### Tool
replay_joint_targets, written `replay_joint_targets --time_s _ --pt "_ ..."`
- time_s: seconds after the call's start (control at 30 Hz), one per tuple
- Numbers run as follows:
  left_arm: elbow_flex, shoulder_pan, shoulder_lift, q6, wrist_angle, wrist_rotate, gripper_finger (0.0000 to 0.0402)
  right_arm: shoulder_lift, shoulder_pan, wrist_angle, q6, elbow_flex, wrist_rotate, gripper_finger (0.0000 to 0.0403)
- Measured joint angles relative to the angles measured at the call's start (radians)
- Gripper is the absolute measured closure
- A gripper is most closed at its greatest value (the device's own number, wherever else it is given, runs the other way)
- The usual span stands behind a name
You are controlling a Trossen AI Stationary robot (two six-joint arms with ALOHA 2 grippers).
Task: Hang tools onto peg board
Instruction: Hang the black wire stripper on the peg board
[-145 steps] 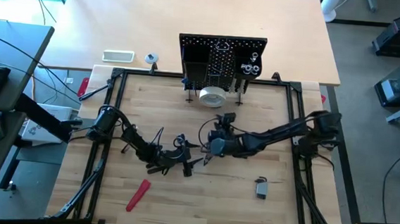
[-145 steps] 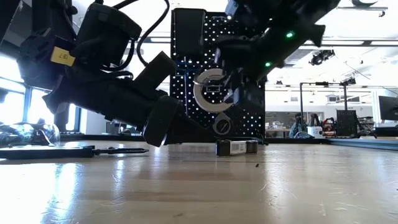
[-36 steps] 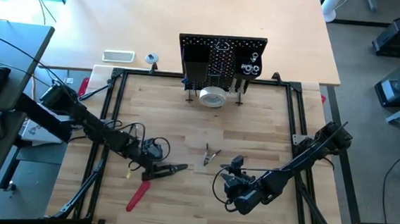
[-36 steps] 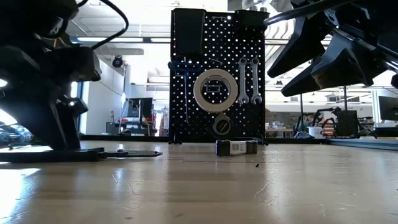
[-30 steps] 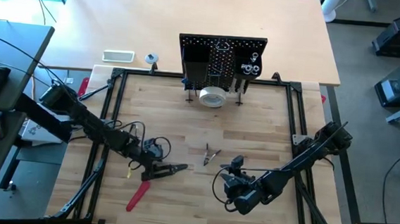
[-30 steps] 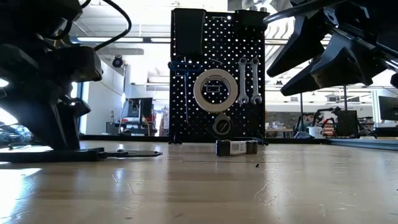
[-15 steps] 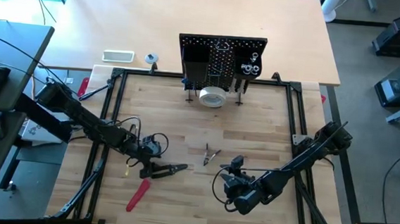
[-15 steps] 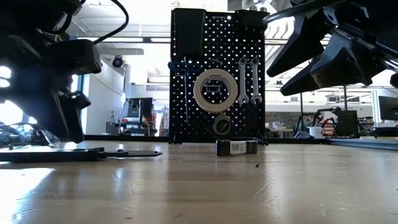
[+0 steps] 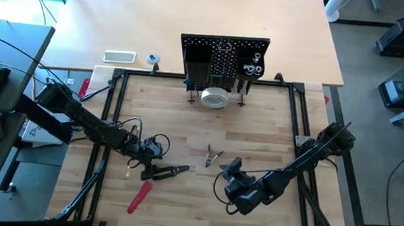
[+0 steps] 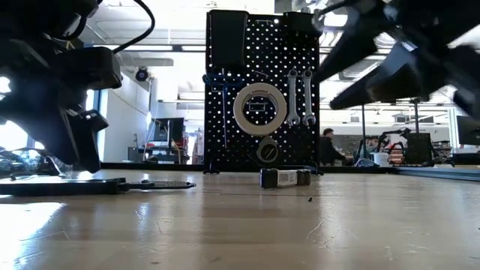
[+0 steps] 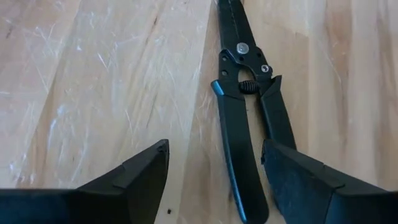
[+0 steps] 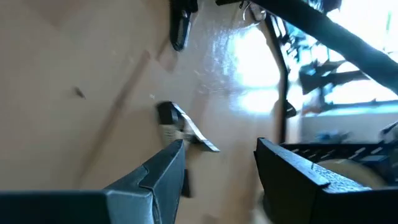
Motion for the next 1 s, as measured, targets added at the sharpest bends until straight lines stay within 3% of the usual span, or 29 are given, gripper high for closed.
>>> replay_joint_targets --time_s 0.1,0.27,0.37,0.53,0.63,0.77,1.0 --pt "0.0 0.0 0.0 -0.011 0.0 0.013 0.0151 0.0 -0.007 0.023 -0.12 0.0 0.02 0.021" --pt "0.0 -0.005 0.0 -0.034 0.0 0.035 0.0151 0.0 -0.006 0.022 -0.098 0.0 0.026 0.021" --pt "0.0 -0.013 0.0 -0.041 0.0 0.035 0.0151 0.0 -0.007 0.027 0.008 0.0 -0.003 0.021" --pt "0.0 -0.027 0.0 -0.055 0.0 0.033 0.0151 0.0 -0.005 0.07 0.354 0.0 -0.049 0.021" --pt "0.0 -0.028 0.0 -0.048 0.009 0.031 0.0151 0.0 -0.004 0.151 0.479 0.0 -0.054 0.021" --pt "0.001 -0.028 -0.001 -0.039 0.031 0.03 0.0151 0.0 -0.018 0.282 0.524 0.0 -0.07 0.021" --pt "0.001 -0.028 -0.001 -0.055 0.033 0.019 0.0151 0.0 -0.017 0.338 0.537 0.0 -0.069 0.021"
